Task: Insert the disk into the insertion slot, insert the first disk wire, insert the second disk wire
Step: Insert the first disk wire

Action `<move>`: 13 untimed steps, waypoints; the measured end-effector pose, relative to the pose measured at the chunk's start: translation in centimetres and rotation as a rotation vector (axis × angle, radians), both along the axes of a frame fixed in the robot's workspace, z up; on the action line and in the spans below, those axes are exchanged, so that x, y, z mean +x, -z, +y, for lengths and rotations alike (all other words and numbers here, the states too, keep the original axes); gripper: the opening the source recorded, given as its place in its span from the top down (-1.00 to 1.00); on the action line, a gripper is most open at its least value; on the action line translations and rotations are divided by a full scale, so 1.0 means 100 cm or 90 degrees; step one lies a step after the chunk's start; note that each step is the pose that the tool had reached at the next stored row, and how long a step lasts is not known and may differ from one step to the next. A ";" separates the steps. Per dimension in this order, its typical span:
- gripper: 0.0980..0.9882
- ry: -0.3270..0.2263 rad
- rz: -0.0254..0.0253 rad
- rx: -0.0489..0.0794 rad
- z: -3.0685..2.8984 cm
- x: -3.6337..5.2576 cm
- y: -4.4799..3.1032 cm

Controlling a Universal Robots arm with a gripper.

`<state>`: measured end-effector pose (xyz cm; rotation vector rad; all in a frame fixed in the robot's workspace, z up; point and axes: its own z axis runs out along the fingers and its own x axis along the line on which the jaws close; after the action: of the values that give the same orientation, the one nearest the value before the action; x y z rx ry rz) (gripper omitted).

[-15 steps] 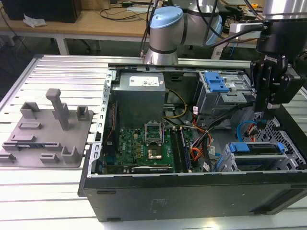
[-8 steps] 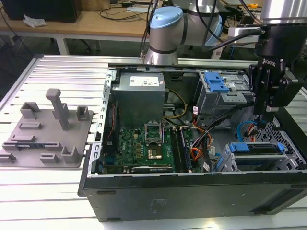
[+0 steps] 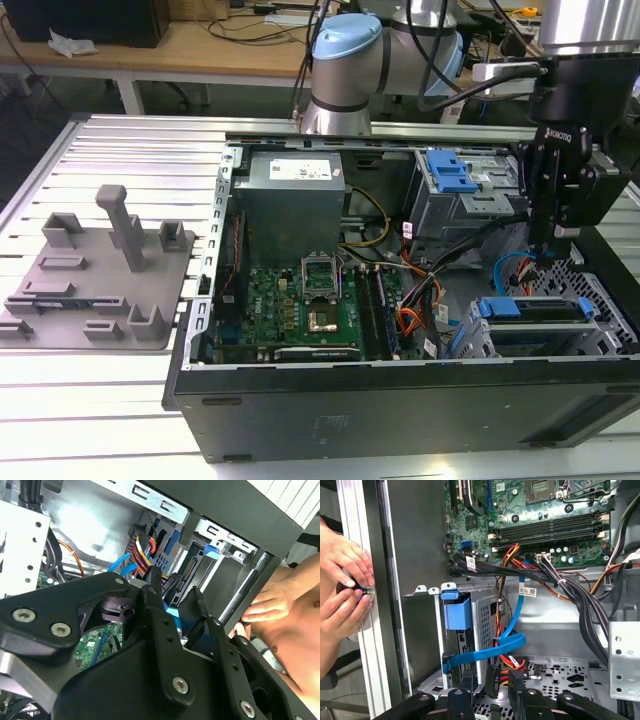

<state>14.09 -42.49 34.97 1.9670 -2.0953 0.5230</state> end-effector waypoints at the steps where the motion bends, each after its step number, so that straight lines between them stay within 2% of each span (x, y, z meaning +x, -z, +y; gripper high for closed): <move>1: 0.30 0.000 -0.0007 -0.003 0.0008 -0.0004 0.0005; 2: 0.30 0.000 -0.0012 -0.006 0.0018 -0.0007 0.0010; 3: 0.30 0.000 -0.0018 -0.014 0.0045 -0.0012 0.0021; 9: 0.30 0.000 -0.0046 -0.031 0.0089 -0.0012 0.0048; 10: 0.30 0.000 -0.0046 -0.034 0.0089 -0.0012 0.0050; 13: 0.30 0.000 -0.0046 -0.035 0.0089 -0.0012 0.0050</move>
<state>13.97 -41.60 34.47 1.9382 -2.0629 0.5817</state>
